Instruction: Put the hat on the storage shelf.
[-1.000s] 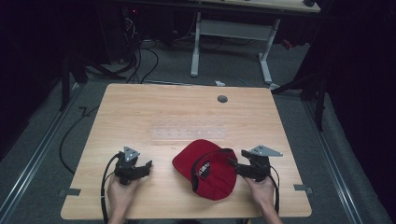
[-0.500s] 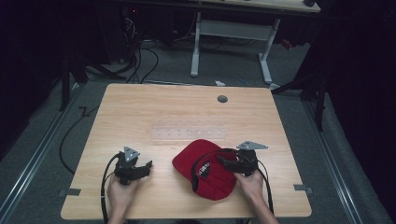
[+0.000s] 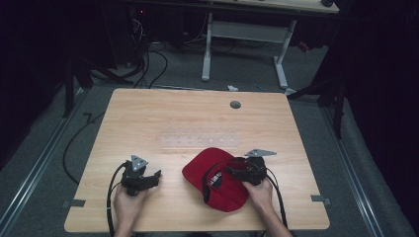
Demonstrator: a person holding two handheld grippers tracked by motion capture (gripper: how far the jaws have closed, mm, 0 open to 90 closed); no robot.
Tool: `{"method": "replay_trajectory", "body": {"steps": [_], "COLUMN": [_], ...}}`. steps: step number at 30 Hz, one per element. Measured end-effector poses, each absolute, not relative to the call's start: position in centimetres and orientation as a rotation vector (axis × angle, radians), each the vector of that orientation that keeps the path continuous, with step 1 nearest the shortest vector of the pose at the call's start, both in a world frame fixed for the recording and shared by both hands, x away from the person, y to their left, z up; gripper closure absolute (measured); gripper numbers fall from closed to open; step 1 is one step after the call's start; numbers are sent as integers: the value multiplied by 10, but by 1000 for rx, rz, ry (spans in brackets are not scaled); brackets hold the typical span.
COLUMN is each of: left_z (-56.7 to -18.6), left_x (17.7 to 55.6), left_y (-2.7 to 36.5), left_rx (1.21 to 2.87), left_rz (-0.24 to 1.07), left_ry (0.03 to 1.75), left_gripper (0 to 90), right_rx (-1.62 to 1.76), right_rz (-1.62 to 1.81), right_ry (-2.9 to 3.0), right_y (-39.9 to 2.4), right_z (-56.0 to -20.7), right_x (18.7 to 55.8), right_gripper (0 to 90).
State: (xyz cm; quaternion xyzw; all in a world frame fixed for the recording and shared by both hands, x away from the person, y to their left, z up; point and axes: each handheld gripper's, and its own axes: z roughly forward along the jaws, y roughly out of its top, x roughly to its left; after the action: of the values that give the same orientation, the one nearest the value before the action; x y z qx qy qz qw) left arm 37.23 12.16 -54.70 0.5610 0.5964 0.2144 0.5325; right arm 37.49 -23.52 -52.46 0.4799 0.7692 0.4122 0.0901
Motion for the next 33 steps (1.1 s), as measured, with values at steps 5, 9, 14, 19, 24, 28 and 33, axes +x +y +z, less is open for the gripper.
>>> {"method": "replay_trajectory", "body": {"steps": [5, 9, 14, 19, 24, 28, 33], "left_z": [-547, -547, -547, -547, -547, -547, -547], "left_x": [372, 372, 372, 372, 372, 374, 374], "left_y": [122, 122, 122, 122, 121, 123, 123], "left_rx": [1339, 1338, 1339, 1339, 1342, 1323, 1325], "left_rz": [511, 511, 510, 510, 512, 523, 526], "left_ry": [1422, 1422, 1421, 1421, 1420, 1452, 1449], "left_gripper": [285, 284, 283, 282, 282, 228, 227], "right_rx": [1389, 1353, 1320, 1287, 1282, 1289, 1250], "right_rz": [1204, 1209, 1234, 1234, 1271, 1285, 1316], "right_ry": [2290, 2314, 2352, 2391, 2402, 2402, 2388], "right_y": [-234, -233, -235, -234, -236, -237, -234], "right_z": [-523, -522, -520, -515, -508, -503, -487], "right_x": [372, 370, 369, 364, 359, 357, 353], "right_gripper": [557, 659, 759, 819, 837, 840, 842]}}
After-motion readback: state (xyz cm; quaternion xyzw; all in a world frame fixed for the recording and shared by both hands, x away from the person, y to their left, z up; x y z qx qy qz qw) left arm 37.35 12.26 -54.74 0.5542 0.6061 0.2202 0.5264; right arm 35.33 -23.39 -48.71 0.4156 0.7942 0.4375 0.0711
